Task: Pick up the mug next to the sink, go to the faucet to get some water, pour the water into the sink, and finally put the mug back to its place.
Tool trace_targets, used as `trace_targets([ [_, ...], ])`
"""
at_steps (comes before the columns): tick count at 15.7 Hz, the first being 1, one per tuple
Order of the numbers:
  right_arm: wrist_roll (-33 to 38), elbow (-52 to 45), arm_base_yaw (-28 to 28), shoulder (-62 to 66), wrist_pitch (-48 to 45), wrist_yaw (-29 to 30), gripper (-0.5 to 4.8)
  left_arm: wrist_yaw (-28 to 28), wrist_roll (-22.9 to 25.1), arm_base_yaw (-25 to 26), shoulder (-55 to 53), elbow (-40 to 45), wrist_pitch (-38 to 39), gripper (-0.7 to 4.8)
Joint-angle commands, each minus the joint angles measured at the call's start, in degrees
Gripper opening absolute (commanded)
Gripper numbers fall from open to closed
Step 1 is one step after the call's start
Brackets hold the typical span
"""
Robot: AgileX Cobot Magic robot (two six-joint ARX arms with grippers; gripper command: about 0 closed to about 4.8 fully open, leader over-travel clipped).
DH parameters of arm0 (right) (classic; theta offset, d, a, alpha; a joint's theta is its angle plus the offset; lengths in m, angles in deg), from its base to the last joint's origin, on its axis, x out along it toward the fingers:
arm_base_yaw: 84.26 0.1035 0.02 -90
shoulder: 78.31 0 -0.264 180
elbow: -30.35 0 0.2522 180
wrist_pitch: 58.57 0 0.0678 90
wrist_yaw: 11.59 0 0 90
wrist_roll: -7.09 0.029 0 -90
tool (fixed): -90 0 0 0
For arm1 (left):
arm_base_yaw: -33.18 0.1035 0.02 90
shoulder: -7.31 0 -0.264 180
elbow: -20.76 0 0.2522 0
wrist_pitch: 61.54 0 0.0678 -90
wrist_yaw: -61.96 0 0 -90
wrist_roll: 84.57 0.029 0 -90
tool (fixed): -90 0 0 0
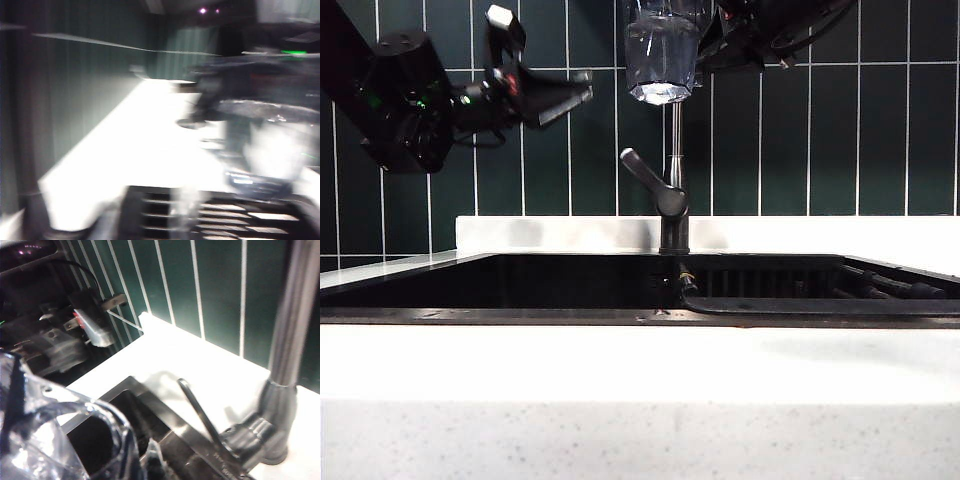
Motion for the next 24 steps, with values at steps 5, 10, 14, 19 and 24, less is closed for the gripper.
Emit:
trace_targets([
  [5, -3.06, 0.46, 0.09, -1.4, 1.53, 1.07, -0.07, 1.11, 5.03, -0.02, 9.81, 22.67, -2.4, -0.05],
  [10, -6.71, 0.31, 0.17, -2.34, 4.33, -1.75, -0.07, -5.92, 11.52, -0.74, 23.82, 42.88, -2.4, -0.05],
  [14, -12.9, 0.22, 0.17, -4.79, 10.93, -6.8, -0.07, -9.44, 15.08, -1.88, 30.36, 54.8, -2.4, -0.05],
  [19, -15.47, -6.38, 0.2, -9.16, 14.03, -10.36, -0.07, -13.9, 18.73, -5.38, 40.65, 66.27, -1.92, -0.05],
  [24, -16.68, -18.25, 0.2, -16.83, 12.35, -15.98, -0.07, -15.17, 20.96, -8.17, 46.01, 71.14, 3.45, -0.05],
])
